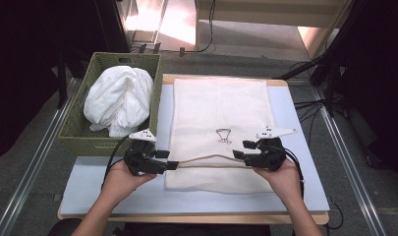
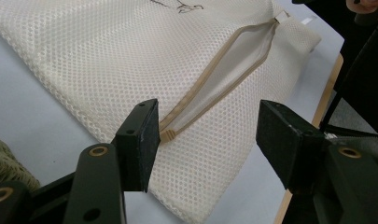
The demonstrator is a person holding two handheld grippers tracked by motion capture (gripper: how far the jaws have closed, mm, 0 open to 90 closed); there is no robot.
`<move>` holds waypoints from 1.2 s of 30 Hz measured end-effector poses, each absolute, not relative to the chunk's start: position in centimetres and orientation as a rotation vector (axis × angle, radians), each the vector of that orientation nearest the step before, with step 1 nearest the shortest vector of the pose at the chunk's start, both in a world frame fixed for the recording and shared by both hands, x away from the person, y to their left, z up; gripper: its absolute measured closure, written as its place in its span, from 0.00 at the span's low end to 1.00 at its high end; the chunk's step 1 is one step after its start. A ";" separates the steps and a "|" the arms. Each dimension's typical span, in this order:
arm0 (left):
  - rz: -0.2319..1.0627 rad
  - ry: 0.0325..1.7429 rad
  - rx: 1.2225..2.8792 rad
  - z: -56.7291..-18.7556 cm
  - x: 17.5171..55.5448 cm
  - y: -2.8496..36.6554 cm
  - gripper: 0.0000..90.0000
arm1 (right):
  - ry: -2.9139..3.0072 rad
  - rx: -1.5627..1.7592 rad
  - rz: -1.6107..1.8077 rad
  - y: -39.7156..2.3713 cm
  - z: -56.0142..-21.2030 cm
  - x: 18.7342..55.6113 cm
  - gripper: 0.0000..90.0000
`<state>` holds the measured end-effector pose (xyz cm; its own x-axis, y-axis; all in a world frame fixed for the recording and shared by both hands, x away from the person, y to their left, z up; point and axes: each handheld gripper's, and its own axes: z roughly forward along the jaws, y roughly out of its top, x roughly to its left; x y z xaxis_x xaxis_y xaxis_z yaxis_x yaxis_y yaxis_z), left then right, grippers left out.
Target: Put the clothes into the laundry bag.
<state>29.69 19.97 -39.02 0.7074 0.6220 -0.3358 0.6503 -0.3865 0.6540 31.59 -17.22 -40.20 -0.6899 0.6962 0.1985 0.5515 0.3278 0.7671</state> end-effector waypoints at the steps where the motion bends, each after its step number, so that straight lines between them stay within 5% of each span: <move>1: -0.043 0.961 2.109 -39.0 29.7 20.0 0.45 | 2.423 1.146 1.294 -17.2 -40.2 31.5 0.50; 36: -0.016 1.012 2.086 -39.3 28.9 21.3 0.45 | 2.517 1.061 1.266 -13.2 -42.2 30.2 0.52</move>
<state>28.89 21.26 -39.29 0.6800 0.6546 -0.3305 0.6648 -0.3603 0.6544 30.20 -13.17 -42.21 -0.7443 0.6414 0.1862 0.5319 0.4006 0.7461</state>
